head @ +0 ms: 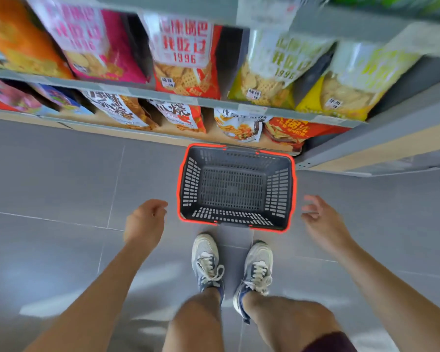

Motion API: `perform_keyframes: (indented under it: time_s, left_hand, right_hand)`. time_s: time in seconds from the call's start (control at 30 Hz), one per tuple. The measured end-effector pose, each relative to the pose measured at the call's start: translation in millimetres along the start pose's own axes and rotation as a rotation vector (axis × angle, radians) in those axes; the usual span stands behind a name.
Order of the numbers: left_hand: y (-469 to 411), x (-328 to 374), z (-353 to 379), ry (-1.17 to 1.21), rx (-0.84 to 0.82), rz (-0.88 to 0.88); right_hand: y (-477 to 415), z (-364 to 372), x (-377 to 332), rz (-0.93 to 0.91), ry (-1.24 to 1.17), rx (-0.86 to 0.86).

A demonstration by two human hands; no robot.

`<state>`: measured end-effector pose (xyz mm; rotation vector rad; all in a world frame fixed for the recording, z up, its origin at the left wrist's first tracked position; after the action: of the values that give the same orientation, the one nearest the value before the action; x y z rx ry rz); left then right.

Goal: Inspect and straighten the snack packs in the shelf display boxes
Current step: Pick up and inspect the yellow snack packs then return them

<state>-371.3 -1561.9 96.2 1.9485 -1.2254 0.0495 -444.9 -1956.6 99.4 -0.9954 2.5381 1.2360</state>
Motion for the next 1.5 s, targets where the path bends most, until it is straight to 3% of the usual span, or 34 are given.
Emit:
perform_keyframes:
  time_s: [0.2, 0.5, 0.7, 0.9, 1.1, 1.3, 1.5]
  left_hand:
    - [143.9, 105.0, -149.3, -0.042, 0.069, 0.227]
    - [322.4, 281.4, -342.9, 0.150, 0.282, 0.853]
    - [394.3, 380.6, -433.7, 0.132, 0.381, 1.269]
    - [440.2, 465.8, -486.8, 0.011, 0.535, 1.529]
    - [474.5, 530.8, -515.5, -0.068, 0.605, 1.734]
    - [501.4, 596.0, -540.8, -0.139, 0.673, 1.796]
    - [527.4, 654.0, -543.2, -0.254, 0.780, 1.837]
  right_hand:
    - [142.2, -139.9, -101.5, -0.290, 0.009, 0.078]
    - [343.2, -345.5, -244.7, -0.655, -0.056, 0.332]
    - [430.1, -429.7, -319.3, -0.892, -0.150, 0.577]
    - [484.3, -497.8, -377.2, -1.088, -0.260, 0.831]
    - [515.7, -553.5, -413.6, -1.105, -0.257, 0.974]
    - [539.4, -612.4, -443.2, -1.060, -0.201, 1.109]
    - [523.1, -668.5, -463.9, -0.949, -0.199, 1.117]
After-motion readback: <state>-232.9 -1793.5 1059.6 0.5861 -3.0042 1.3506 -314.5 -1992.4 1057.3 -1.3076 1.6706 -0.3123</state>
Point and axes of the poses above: each hand's wrist, its own y-axis away from the middle knuckle, its own z-axis out of the palm, x = y × z, the point moved 7 cm from there along -y, towards the middle knuckle, and after that the axes turned 3 degrees about z, right-handed, at the moved point
